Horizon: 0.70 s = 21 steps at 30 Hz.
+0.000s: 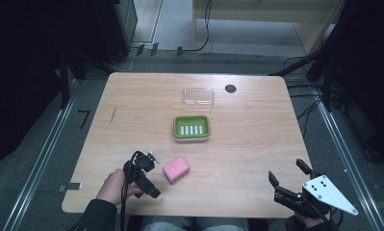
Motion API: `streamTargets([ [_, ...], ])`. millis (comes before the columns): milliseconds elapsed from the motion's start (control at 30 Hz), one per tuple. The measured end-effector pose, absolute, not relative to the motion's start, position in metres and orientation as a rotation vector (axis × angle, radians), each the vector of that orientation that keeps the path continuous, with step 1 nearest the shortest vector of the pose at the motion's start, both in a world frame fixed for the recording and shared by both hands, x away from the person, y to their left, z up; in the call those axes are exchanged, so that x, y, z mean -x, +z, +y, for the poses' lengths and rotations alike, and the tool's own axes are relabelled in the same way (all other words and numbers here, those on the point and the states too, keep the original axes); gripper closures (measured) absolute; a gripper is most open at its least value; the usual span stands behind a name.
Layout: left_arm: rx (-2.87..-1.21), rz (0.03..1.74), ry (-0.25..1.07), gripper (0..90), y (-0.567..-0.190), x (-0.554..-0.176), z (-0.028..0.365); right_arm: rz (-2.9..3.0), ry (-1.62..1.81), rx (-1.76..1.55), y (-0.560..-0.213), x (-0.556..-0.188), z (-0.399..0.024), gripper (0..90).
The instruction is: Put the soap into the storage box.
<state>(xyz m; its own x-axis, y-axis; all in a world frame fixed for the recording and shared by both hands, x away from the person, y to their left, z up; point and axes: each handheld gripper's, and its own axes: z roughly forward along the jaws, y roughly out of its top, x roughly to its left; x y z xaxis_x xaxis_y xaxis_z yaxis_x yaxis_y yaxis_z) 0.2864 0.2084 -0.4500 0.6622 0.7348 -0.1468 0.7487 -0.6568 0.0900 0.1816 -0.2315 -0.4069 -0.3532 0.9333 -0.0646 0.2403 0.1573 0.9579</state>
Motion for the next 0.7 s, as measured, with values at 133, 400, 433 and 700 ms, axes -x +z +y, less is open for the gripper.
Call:
streamTargets([
  [133,-2.735,1.222,-0.15,0.0,-0.45,-0.288,0.207,1.736,1.23,-1.126,-0.408,-0.183,-0.23,12.9],
  [400,-2.742,1.201,-0.147,0.0,-0.449,-0.296,0.199,1.739,1.231,-1.137,-0.409,-0.188,-0.232,12.9],
  [433,-2.744,1.192,-0.151,0.0,-0.449,-0.299,0.196,1.742,1.23,-1.134,-0.409,-0.189,-0.231,12.9],
  [700,-2.756,1.143,-0.151,0.0,-0.449,-0.3,0.181,1.736,1.227,-1.123,-0.408,-0.184,-0.23,12.9],
])
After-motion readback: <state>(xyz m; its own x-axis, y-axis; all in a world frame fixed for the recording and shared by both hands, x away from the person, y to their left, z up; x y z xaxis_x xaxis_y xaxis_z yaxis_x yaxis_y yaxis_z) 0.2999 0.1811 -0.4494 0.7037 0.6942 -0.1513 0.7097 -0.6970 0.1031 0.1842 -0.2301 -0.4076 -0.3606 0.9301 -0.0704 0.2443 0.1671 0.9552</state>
